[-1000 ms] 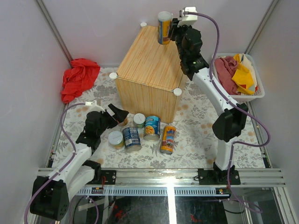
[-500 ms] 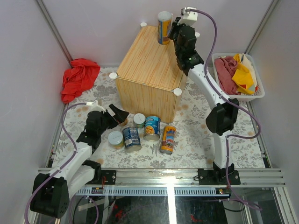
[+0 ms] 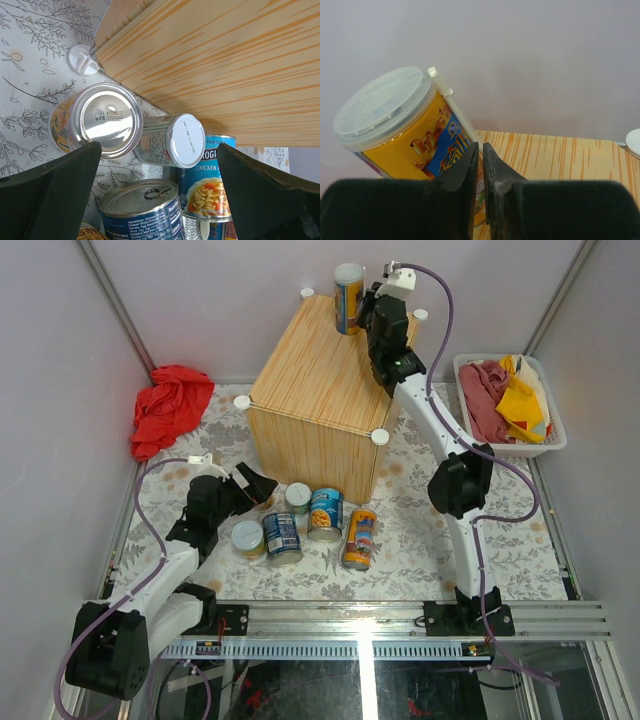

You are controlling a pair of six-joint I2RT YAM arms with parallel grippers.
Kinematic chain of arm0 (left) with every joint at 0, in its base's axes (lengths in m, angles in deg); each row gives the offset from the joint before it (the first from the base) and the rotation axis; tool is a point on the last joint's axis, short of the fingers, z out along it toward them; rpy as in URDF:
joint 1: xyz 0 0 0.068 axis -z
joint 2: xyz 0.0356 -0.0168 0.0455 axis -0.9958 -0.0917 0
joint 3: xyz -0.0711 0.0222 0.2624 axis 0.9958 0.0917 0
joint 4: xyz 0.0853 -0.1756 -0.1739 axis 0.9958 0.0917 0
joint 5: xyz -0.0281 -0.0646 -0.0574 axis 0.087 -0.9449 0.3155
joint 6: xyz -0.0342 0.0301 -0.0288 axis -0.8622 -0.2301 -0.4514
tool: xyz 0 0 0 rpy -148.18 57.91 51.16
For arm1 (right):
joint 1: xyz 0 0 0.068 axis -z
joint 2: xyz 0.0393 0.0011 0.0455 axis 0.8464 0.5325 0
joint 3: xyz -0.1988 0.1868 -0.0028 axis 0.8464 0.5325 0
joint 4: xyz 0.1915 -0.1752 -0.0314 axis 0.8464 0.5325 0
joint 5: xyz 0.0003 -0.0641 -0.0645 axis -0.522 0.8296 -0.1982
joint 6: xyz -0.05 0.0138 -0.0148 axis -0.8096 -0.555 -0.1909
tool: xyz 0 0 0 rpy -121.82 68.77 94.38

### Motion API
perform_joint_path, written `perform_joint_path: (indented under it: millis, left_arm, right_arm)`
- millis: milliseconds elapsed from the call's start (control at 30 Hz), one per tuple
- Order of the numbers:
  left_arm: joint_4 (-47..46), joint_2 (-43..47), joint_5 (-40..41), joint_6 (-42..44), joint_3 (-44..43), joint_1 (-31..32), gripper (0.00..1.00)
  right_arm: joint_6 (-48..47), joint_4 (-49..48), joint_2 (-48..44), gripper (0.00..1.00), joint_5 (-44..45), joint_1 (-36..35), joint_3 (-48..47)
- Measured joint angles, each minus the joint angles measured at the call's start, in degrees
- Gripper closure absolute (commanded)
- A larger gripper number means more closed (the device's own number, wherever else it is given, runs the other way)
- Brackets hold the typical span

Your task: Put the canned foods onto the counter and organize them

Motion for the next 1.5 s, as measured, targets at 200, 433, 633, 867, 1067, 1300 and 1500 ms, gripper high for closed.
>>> perform_joint_path:
  millis: [200, 433, 633, 867, 1067, 1300, 1500]
  left_arm:
    - [-0.26, -0.66, -0.07, 0.46, -0.26, 0.0, 0.0]
    - [-0.11, -1.25, -0.09, 1.49, -0.72, 0.0, 0.01]
    - [0.39, -1.99, -0.11, 2.62, -1.75, -0.02, 0.0]
    - [0.63, -2.14, -0.15, 3.26, -2.45, -0.09, 0.0]
    - [0.63, -2.14, -0.15, 3.26, -2.47, -0.09, 0.0]
    - [0.5, -1.97, -0.15, 2.86, -2.47, -0.09, 0.0]
    - [0.26, -1.73, -0.13, 2.67, -2.47, -0.09, 0.0]
  right_arm:
    - [2.49, 0.5, 2.01, 0.85, -0.15, 0.11, -2.8]
    - [5.88, 1.14, 5.14, 0.85, -1.4, 0.15, -5.49]
    - [8.66, 1.44, 8.22, 0.84, -2.91, 0.15, -7.76]
    - [10.12, 2.58, 9.51, 0.79, -4.09, 0.15, -8.52]
    - [10.16, 2.93, 7.89, 0.74, -4.87, 0.13, -5.03]
    - [10.14, 4.85, 5.16, 0.72, -6.64, 0.04, -2.75]
    - [10.36, 8.11, 5.6, 0.71, -8.13, 0.02, -6.64]
